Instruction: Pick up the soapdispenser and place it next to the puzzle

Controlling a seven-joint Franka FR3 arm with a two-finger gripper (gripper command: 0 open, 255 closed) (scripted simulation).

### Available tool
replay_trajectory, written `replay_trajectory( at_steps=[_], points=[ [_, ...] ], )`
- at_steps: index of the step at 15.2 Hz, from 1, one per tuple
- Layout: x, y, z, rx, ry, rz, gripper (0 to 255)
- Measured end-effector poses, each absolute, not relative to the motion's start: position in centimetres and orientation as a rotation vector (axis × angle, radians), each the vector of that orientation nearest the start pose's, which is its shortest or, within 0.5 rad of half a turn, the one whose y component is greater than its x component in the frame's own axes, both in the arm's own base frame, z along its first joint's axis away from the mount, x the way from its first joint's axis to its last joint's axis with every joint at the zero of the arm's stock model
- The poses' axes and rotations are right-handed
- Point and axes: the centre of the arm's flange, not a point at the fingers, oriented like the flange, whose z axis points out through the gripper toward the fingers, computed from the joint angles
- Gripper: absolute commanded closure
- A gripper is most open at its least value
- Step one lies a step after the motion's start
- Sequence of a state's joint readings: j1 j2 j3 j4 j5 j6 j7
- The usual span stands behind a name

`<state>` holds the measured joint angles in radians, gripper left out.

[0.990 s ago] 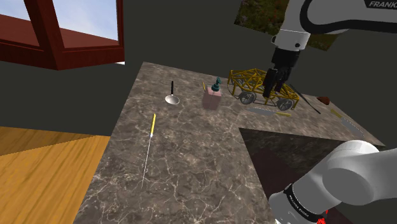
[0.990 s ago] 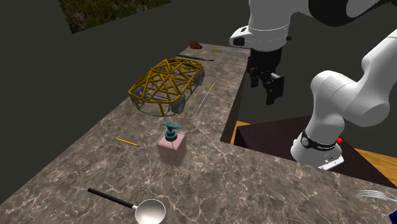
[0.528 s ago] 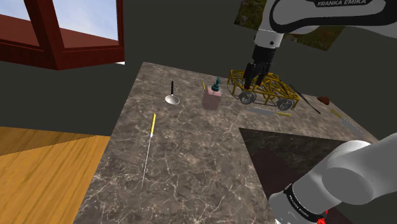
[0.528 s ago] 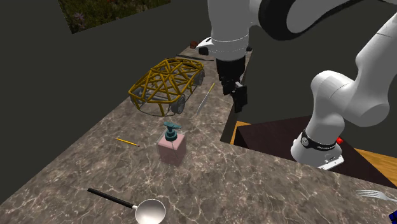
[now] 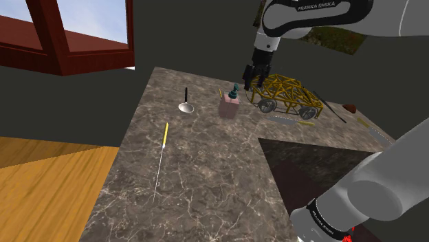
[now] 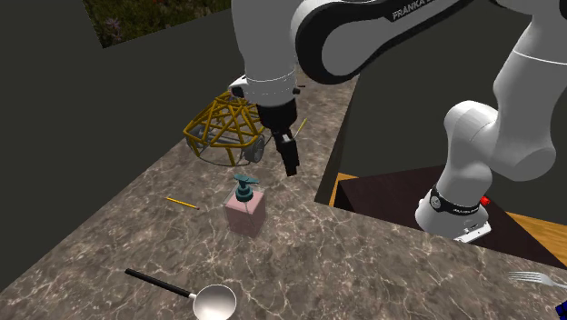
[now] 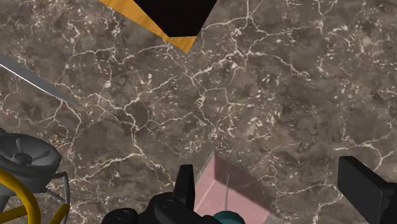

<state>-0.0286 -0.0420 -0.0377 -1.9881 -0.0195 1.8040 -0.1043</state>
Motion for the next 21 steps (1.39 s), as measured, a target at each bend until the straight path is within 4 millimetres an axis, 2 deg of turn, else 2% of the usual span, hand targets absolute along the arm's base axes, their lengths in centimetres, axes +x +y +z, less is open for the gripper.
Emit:
replay_trajectory(
  at_steps=[9, 12, 17, 21],
  points=[
    [63.0, -6.1, 43.6, -3.117, -0.057, 0.179, 0],
    [63.6, -6.1, 42.4, -3.115, -0.057, 0.176, 0],
    [63.5, -6.0, 39.9, -3.115, -0.057, 0.176, 0],
    [63.4, -6.0, 39.5, -3.115, -0.057, 0.175, 0]
  ],
)
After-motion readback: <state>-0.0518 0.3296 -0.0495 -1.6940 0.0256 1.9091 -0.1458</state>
